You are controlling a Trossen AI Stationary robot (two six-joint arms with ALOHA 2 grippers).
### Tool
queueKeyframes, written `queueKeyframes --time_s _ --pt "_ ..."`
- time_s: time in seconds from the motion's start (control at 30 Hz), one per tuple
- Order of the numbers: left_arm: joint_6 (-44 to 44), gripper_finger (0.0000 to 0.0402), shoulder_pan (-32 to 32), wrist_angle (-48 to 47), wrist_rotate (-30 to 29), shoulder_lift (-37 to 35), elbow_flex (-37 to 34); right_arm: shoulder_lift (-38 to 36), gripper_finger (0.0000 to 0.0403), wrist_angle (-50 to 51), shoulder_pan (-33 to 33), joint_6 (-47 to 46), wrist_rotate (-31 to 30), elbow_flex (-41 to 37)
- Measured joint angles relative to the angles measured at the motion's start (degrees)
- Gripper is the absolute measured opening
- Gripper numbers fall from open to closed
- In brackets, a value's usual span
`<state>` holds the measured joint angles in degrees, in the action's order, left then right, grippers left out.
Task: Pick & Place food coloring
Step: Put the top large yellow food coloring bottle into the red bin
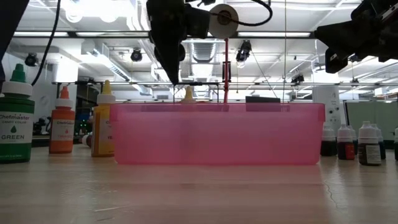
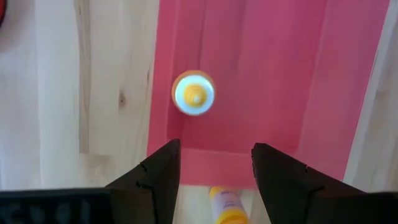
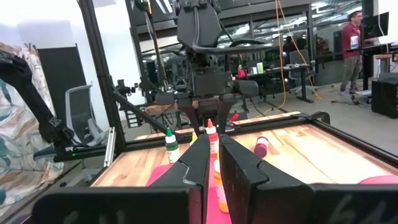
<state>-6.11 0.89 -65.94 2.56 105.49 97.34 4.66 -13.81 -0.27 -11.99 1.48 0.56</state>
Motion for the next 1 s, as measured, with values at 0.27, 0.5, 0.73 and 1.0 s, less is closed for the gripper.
queueKeyframes --time_s 0.27,0.5,0.73,1.0 --pt "0.11 0.017 0.07 3.61 -0.34 -0.02 0.15 0.01 0.0029 0.05 -0.01 0.0 -0.02 0.0" --pt "0.36 0.017 0.11 4.21 -0.37 1.55 0.67 -0.01 0.0029 0.07 -0.01 0.0 -0.02 0.0" --pt "0.88 0.017 0.18 4.67 -0.61 1.75 0.68 -0.01 0.0029 0.07 0.0 0.0 -0.04 0.0" --pt "1.53 0.017 0.28 5.86 -0.72 1.95 -0.13 -0.01 0.0029 0.07 0.0 0.0 -0.05 0.0"
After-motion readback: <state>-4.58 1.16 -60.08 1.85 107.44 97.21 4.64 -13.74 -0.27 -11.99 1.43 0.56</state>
